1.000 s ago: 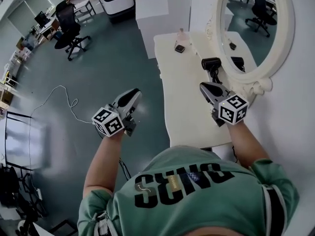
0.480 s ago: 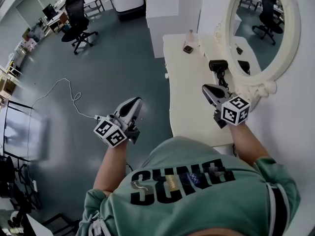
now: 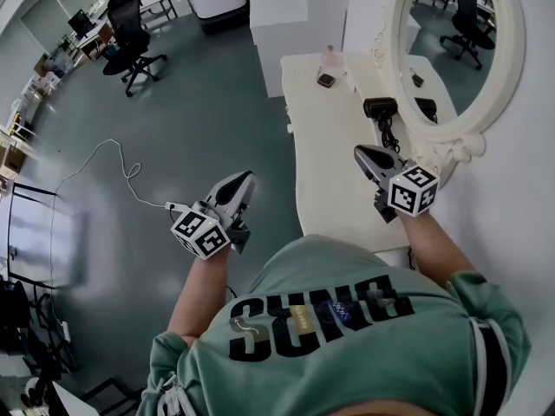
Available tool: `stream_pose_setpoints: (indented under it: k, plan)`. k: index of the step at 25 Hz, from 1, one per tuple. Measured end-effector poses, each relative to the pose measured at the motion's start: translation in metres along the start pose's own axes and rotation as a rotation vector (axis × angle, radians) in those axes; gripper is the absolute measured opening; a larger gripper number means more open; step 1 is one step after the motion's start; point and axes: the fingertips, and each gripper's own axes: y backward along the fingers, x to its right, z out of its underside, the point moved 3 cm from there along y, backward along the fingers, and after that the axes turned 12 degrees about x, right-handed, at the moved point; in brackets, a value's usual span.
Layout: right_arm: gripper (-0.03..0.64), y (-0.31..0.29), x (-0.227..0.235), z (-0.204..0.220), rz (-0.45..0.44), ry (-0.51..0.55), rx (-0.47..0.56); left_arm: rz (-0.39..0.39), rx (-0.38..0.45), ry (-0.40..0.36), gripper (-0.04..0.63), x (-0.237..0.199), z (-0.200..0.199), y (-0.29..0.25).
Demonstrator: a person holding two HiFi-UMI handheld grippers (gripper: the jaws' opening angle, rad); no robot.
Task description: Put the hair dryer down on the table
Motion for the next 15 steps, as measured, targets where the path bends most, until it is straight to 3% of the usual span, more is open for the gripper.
stream_pose_setpoints:
  k: [15]
  plan:
    - [-0.006,0.0015,0.0007,0.0027,0.003,0.024,-0.017,0.009,-0.025,0.008,0.009,0.0044,0.0079,-0.0018]
